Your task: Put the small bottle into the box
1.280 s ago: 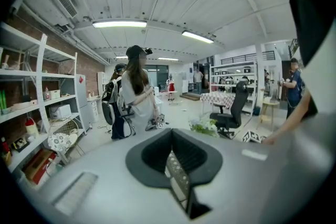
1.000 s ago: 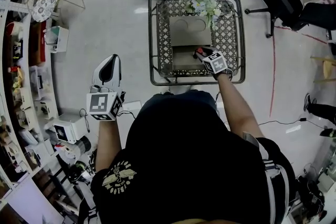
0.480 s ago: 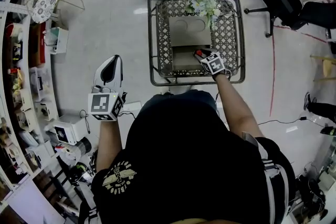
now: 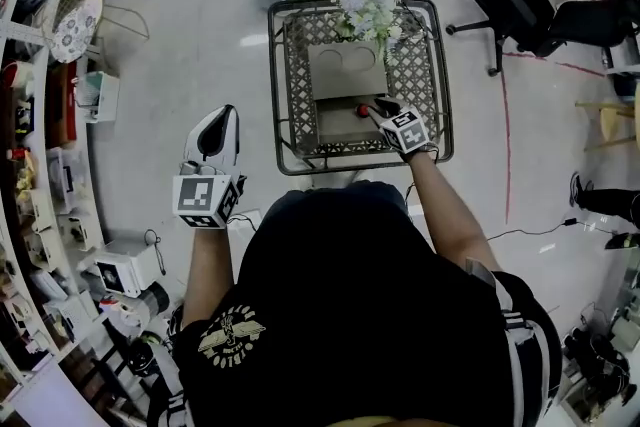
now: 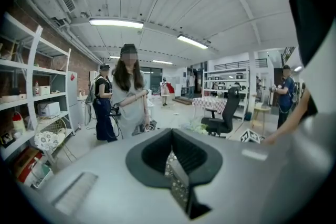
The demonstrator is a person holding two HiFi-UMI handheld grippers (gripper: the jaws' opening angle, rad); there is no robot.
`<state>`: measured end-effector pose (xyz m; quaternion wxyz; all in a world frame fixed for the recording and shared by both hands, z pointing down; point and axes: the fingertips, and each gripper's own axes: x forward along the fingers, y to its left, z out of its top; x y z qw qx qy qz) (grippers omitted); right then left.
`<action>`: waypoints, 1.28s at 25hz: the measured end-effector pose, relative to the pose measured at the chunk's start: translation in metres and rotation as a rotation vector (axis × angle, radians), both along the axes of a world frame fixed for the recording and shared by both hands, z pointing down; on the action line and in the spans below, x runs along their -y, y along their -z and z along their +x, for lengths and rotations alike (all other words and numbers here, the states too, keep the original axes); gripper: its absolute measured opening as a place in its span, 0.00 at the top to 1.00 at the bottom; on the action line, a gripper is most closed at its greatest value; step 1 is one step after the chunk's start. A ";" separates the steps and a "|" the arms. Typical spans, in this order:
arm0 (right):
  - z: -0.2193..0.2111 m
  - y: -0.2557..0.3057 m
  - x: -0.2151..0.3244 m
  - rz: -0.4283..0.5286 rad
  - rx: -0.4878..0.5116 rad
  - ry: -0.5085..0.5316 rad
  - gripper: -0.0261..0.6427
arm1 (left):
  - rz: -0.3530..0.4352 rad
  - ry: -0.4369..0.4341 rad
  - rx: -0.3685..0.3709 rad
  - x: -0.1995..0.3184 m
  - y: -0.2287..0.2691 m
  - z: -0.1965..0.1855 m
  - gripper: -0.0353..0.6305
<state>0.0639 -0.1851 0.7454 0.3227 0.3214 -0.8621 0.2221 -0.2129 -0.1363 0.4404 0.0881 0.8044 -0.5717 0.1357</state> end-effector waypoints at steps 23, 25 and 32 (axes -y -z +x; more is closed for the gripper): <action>0.046 0.228 -0.034 0.364 0.207 -0.060 0.95 | 0.071 -0.041 -0.139 0.005 0.017 0.047 0.95; 0.051 0.246 -0.036 0.387 0.226 -0.068 0.95 | 0.076 -0.039 -0.143 0.004 0.019 0.048 0.95; 0.068 0.300 -0.043 0.459 0.292 -0.102 0.95 | 0.095 -0.043 -0.164 0.003 0.029 0.054 0.95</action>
